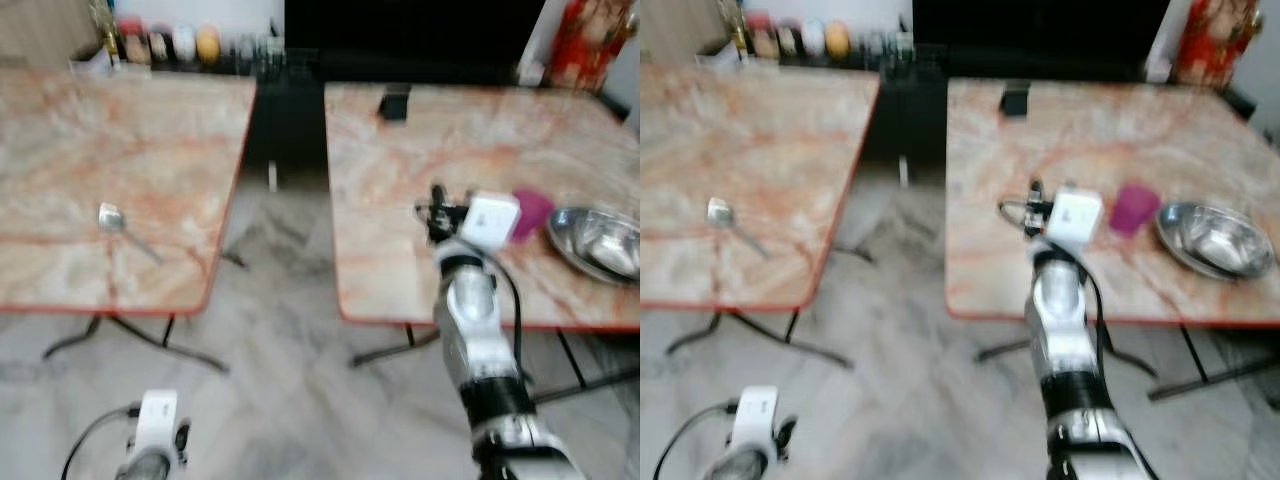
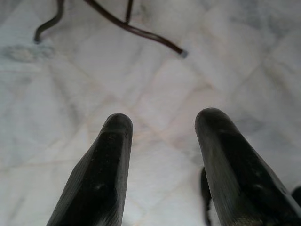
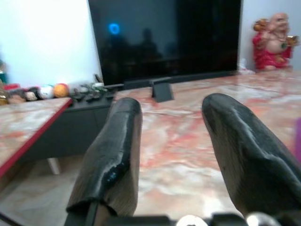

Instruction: Setting the table

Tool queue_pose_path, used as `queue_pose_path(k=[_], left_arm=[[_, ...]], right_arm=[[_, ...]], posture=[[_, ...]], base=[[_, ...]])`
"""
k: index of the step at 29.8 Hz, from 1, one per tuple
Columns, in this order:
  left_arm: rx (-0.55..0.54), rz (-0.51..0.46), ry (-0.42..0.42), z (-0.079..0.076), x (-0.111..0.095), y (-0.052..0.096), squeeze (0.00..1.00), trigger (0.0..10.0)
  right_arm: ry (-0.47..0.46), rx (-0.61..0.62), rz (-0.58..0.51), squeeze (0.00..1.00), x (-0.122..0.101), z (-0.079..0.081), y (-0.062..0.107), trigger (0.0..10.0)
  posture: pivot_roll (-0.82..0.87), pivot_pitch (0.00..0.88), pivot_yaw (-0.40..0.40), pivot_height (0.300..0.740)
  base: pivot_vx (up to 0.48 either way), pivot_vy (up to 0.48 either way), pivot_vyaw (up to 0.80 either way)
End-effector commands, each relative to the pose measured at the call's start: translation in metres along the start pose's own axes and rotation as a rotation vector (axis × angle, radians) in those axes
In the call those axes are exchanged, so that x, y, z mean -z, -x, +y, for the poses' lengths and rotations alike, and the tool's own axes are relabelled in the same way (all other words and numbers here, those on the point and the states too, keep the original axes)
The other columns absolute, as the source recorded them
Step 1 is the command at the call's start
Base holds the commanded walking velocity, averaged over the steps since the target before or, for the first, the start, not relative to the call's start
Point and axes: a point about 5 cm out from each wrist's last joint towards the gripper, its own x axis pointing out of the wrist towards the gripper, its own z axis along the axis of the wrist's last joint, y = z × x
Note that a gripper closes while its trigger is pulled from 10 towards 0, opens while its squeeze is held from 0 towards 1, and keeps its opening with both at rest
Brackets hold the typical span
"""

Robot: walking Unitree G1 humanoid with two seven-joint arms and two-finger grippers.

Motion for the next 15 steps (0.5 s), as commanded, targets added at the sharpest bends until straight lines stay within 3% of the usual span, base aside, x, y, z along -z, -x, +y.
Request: queue_pose_path(k=[1, 15], left_arm=[[0.015, 0.016, 0.009, -0.0073, 0.003, 0.0005, 0.0, 10.0], [0.014, 0.019, 0.009, -0.0074, 0.004, 0.0009, 0.0, 10.0]], right_arm=[[0.008, 0.035, 0.008, 0.0, 0.0007, -0.0123, -0.0002, 10.0], [0.006, 0.031, 0.014, 0.0, 0.0017, -0.0099, -0.0003, 10.0]], posture=[[0.0, 0.0, -0.034, 0.74], [0.0, 0.0, -0.033, 0.74]], base=[[0.0, 0.345, 0.0], [0.0, 0.339, 0.0]])
